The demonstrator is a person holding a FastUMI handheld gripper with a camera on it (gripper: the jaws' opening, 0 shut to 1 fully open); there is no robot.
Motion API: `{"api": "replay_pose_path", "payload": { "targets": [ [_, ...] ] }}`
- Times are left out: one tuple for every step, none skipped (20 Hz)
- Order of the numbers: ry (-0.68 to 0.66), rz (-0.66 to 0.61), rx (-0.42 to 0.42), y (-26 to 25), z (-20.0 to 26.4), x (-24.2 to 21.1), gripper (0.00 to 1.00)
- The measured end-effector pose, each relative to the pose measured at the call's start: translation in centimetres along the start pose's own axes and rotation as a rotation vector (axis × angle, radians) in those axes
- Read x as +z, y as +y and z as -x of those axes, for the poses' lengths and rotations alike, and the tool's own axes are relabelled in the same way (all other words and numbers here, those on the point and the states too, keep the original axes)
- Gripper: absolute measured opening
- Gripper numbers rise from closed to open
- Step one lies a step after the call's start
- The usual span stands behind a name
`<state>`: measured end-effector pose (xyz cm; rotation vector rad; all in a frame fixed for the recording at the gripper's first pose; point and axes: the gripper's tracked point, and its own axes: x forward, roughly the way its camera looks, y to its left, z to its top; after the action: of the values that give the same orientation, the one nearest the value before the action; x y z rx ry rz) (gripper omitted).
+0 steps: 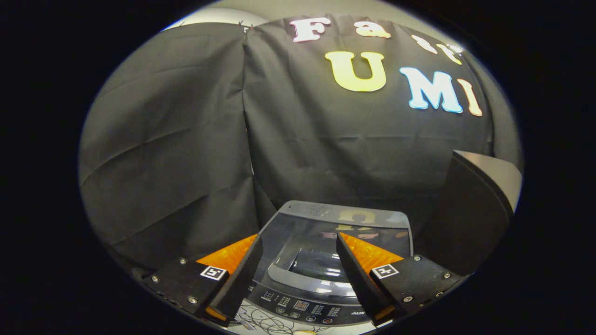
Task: Put the clothes into the washing machine and then close the washing machine lid.
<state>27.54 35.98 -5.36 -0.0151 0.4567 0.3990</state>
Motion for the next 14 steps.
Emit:
{"api": "replay_pose_path", "payload": {
  "targets": [
    [-0.022, 0.000, 0.001, -0.4, 1.3, 0.6, 0.98],
    [-0.042, 0.002, -0.002, -0.9, 2.6, 1.3, 0.97],
    [-0.060, 0.002, -0.004, -1.5, 3.6, 1.7, 0.97],
    [-0.078, 0.000, -0.007, -2.2, 4.8, 2.2, 0.97],
    [-0.096, -0.005, -0.014, -2.9, 6.1, 2.8, 0.97],
    [-0.116, -0.012, -0.019, -3.8, 7.3, 3.5, 0.97],
    [-0.139, -0.016, -0.029, -4.6, 8.5, 4.2, 0.97],
    [-0.161, -0.017, -0.040, -5.2, 9.6, 4.8, 0.97],
    [-0.182, -0.019, -0.049, -6.2, 10.5, 5.4, 0.97],
    [-0.201, -0.022, -0.062, -7.4, 11.4, 6.0, 0.97],
    [-0.217, -0.027, -0.075, -8.7, 12.0, 6.5, 0.97],
    [-0.233, -0.036, -0.084, -9.9, 12.8, 7.0, 0.97],
    [-0.251, -0.044, -0.094, -10.8, 13.6, 7.3, 0.97],
    [-0.263, -0.047, -0.106, -11.9, 14.5, 7.7, 0.97]
  ]
}}
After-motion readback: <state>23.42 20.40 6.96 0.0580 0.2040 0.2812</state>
